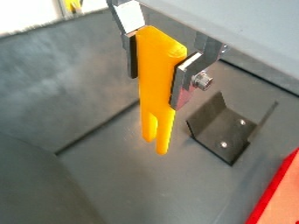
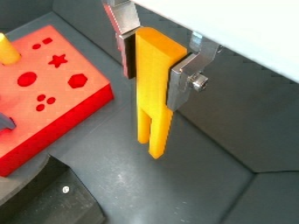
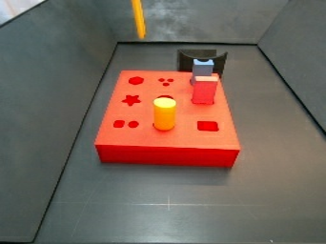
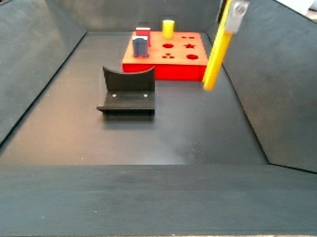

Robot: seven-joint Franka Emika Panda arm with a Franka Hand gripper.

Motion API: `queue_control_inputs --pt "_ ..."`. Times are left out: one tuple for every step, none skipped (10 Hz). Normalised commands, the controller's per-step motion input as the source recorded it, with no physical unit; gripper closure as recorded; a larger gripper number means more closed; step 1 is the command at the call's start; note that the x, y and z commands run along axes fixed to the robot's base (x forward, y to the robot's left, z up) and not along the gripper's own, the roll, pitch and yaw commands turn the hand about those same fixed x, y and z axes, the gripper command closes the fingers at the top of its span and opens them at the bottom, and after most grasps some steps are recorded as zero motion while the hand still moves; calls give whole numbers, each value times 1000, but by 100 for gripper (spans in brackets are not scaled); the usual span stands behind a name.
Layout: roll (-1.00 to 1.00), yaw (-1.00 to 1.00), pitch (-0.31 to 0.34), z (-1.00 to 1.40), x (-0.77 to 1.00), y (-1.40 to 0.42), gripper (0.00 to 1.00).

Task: Pick up the square-circle object. Move up. Rotate the square-circle object. Place the square-circle object on the fixture. Regrasp the square-circle object. Move to above the board. Insert the square-circle object.
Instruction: Move to above the board.

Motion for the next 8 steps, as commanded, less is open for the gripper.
queue_control_inputs --pt "17 -38 34 1000 -182 281 100" --pt "2 -41 43 1000 -170 267 100" --pt "0 -42 60 1000 -150 246 100" --pt "5 -41 68 1000 -141 234 100" --pt "4 -38 73 1000 -118 206 100" --pt "-7 -39 79 1000 -98 191 100" --pt "-13 -41 80 866 -71 147 100" --pt "-11 -40 83 754 -53 114 100"
